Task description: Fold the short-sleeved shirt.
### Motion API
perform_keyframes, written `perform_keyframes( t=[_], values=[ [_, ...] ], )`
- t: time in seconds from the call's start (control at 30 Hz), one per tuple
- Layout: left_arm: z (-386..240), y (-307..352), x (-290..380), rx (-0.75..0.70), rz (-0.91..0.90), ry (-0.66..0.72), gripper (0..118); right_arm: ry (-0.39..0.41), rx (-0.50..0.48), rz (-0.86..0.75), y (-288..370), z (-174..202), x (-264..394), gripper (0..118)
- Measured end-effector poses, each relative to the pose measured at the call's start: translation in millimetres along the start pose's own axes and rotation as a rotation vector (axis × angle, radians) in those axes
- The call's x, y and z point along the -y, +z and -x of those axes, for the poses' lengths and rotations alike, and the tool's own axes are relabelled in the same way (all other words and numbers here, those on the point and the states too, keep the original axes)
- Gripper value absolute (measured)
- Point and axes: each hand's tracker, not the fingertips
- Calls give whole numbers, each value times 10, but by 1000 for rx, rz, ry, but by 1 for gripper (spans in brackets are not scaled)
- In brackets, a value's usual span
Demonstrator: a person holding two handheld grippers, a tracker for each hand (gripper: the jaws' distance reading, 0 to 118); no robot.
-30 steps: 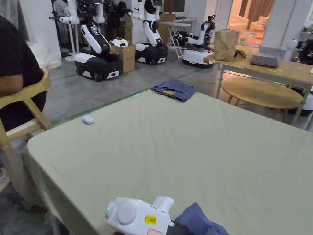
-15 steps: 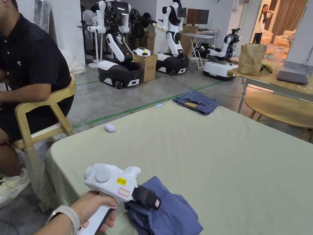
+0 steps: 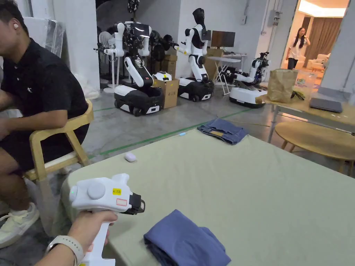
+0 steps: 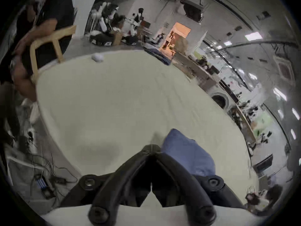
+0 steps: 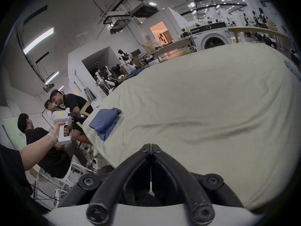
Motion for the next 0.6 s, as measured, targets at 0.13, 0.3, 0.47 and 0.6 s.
perform_keyframes(
  t=[0.13, 0.3, 0.47, 0.6],
  values=[
    [-895, 213, 124, -67, -106, -318, 0, 48, 101, -31, 126, -19, -175, 0],
    [-2314, 400, 404, -9, -309, -538, 0, 172, 347, -154, 274, 34, -878, 0],
    [-3612, 502, 669, 120, -409, -625, 0, 258, 502, -397, 585, 205, -1795, 0],
    [-4311, 665, 709, 141, -495, -691, 0, 311, 568, -524, 828, 371, -2304, 0]
  ],
)
